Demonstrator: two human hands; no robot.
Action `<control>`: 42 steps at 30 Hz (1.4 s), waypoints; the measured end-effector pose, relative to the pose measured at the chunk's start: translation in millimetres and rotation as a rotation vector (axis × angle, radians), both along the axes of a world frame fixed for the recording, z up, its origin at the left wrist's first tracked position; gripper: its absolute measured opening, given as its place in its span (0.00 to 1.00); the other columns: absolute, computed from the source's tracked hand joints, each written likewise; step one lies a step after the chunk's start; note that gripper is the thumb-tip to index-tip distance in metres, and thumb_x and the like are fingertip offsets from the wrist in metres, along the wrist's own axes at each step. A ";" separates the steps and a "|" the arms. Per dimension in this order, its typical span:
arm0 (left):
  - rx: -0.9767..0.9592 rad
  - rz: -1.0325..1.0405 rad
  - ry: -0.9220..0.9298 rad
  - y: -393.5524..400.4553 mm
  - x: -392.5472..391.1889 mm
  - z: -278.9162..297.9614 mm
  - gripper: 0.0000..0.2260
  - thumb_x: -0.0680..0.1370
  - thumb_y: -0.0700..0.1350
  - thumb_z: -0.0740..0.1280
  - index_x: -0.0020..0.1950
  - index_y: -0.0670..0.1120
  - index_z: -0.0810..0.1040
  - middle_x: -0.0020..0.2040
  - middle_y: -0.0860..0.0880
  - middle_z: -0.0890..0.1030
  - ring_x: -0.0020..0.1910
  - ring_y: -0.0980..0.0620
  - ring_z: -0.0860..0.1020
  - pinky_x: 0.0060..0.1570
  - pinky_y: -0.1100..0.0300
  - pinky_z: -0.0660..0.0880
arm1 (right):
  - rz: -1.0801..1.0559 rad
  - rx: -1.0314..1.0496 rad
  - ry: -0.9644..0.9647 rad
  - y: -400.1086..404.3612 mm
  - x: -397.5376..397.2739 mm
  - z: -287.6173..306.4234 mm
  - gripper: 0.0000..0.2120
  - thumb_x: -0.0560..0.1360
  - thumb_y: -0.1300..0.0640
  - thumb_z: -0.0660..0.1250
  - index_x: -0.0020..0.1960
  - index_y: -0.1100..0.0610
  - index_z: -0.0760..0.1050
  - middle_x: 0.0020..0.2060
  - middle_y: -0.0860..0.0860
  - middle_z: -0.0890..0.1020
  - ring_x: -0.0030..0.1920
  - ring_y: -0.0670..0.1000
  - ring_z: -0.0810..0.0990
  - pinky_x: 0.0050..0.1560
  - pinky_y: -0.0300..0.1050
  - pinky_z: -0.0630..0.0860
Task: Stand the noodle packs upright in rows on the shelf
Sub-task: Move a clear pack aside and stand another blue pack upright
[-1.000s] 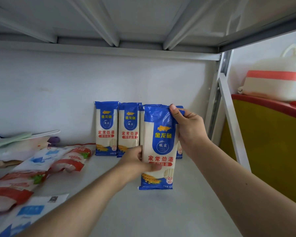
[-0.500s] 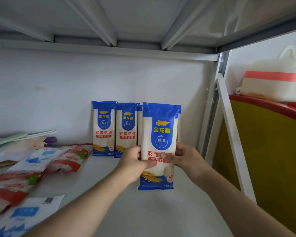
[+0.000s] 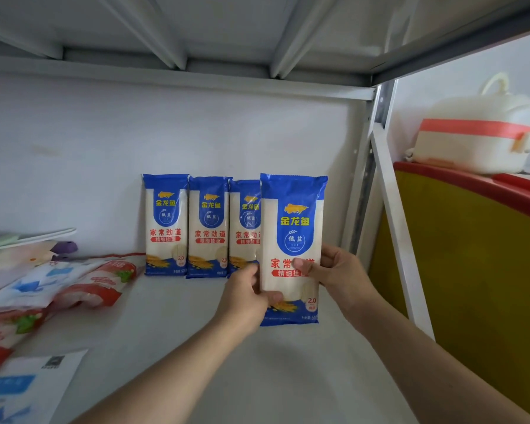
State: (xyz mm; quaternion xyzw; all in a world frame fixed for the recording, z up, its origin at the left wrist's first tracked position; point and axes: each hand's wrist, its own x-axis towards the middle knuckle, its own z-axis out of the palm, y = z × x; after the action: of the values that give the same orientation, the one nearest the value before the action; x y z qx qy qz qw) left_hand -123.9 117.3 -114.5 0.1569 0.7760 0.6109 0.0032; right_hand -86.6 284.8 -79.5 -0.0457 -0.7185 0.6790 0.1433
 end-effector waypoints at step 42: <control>-0.774 -0.118 0.455 147.9 -79.4 -43.5 0.40 0.78 0.42 0.68 0.82 0.47 0.45 0.81 0.51 0.35 0.81 0.45 0.42 0.77 0.49 0.54 | -0.246 -0.111 -0.011 132.5 -147.3 -59.0 0.18 0.77 0.59 0.73 0.66 0.55 0.77 0.58 0.55 0.86 0.57 0.57 0.85 0.51 0.57 0.85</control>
State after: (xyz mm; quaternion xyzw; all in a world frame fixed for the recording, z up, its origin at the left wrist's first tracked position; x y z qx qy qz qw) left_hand -203.3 265.2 -158.0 0.3184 0.9180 0.2245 -0.0741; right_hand -233.9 417.3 -138.5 -0.1451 -0.6697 0.6947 0.2186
